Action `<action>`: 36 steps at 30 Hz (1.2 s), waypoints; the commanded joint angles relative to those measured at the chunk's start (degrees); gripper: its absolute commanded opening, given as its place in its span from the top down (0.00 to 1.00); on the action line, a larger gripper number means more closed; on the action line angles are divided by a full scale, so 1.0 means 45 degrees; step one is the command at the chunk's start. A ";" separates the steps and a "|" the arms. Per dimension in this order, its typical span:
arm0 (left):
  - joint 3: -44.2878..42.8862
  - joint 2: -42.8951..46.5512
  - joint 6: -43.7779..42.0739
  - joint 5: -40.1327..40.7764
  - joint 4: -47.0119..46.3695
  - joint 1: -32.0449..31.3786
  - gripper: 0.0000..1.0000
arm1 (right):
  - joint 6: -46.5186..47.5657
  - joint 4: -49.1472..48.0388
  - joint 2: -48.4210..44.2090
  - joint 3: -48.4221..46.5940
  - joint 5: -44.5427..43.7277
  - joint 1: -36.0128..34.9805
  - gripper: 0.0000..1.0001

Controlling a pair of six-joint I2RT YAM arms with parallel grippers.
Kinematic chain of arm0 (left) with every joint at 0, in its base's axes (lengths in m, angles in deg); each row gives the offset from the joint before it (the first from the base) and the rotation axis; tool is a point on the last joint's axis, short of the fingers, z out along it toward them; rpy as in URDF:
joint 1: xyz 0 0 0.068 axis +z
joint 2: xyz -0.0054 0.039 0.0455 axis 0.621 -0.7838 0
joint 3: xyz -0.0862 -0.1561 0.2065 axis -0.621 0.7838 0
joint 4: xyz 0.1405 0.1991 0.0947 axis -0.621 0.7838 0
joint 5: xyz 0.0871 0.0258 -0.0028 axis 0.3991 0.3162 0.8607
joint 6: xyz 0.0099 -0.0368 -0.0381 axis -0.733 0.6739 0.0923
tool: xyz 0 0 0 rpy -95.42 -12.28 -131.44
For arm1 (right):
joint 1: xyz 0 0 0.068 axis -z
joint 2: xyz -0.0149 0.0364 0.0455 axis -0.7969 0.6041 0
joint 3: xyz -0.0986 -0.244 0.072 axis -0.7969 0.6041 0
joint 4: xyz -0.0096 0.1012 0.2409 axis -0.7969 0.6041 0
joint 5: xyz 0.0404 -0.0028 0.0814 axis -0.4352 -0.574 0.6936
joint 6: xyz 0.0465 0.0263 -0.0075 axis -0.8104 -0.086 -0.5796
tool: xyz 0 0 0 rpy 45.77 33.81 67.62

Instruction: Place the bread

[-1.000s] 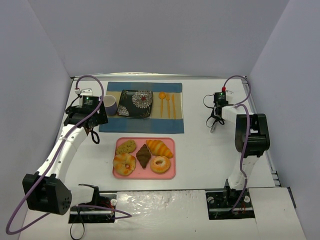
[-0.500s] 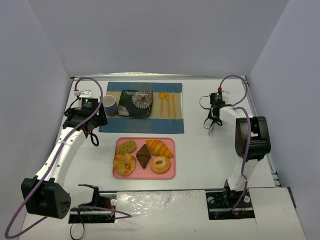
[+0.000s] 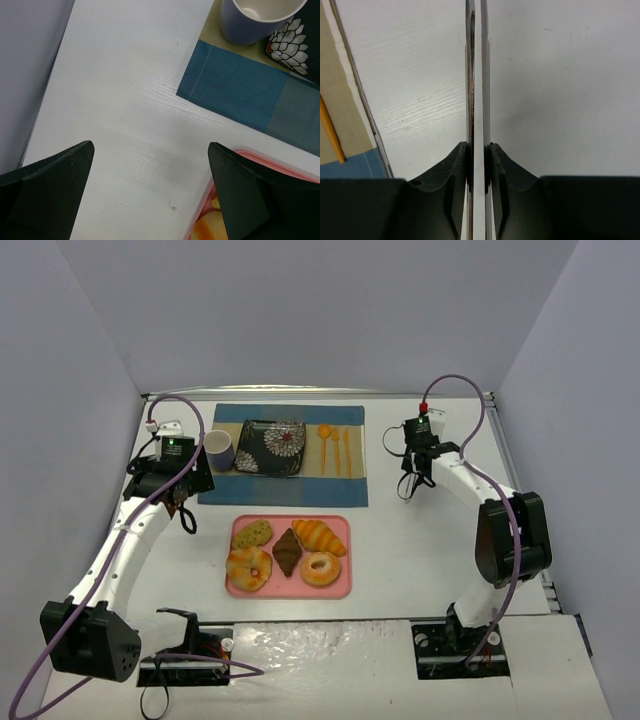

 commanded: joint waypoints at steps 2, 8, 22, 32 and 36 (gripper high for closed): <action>-0.0266 0.0463 0.0155 0.0158 -0.0156 0.0026 0.03 | -0.0226 0.0798 -0.1301 -0.0600 -0.0133 -0.0167 1.00; -0.0294 0.0473 0.0155 0.0179 -0.0136 0.0026 0.03 | -0.0167 0.1163 -0.1857 -0.0629 -0.0133 -0.0316 1.00; -0.0352 0.0495 0.0139 0.0216 -0.0106 0.0026 0.03 | -0.0101 0.1470 -0.2303 -0.0747 -0.0215 -0.0385 0.81; -0.0383 0.0444 0.0038 0.0266 -0.0113 0.0026 0.03 | -0.0013 0.1565 -0.2287 -0.0955 -0.0277 -0.0412 0.64; -0.0364 0.0463 0.0002 0.0283 -0.0106 0.0026 0.03 | 0.0000 0.1612 -0.2276 -0.1017 -0.0297 -0.0424 0.60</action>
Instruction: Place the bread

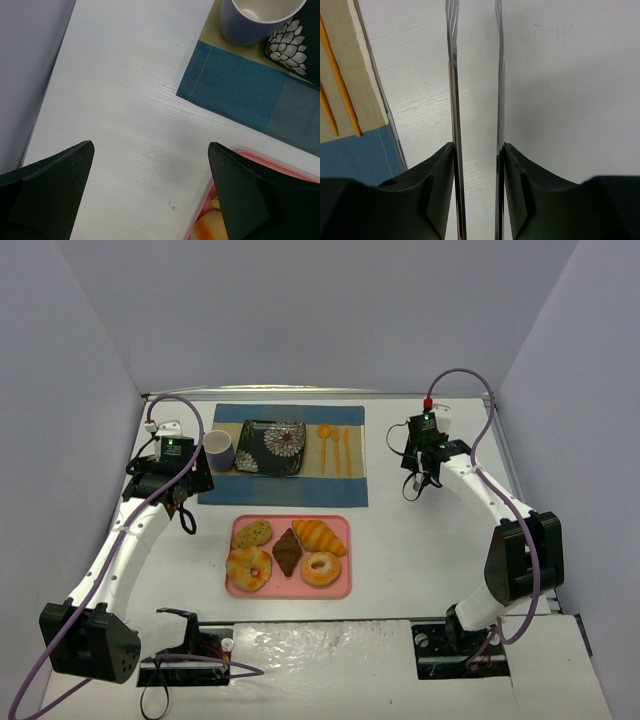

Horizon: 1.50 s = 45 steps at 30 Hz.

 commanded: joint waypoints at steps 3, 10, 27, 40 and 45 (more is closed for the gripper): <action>-0.0363 0.0388 -0.0002 0.0281 -0.0121 0.0026 0.03 | 0.0081 -0.0098 -0.0660 -0.0747 -0.0372 -0.0116 0.59; -0.0363 0.0412 -0.0001 0.0262 -0.0101 0.0026 0.03 | 0.0111 0.0284 -0.0725 -0.1048 -0.0152 -0.0184 0.58; -0.0188 0.0490 0.0069 0.0215 -0.0179 0.0026 0.03 | 0.0175 0.2363 -0.0932 -0.2269 0.1188 -0.0957 0.52; -0.0236 0.0441 0.0018 0.0222 -0.0209 0.0026 0.03 | 0.0219 0.3457 -0.0966 -0.2947 0.1393 -0.2256 0.49; -0.0209 0.0412 0.0036 0.0222 -0.0238 0.0026 0.03 | 0.0058 0.3959 -0.1125 -0.3074 0.1560 -0.3100 0.49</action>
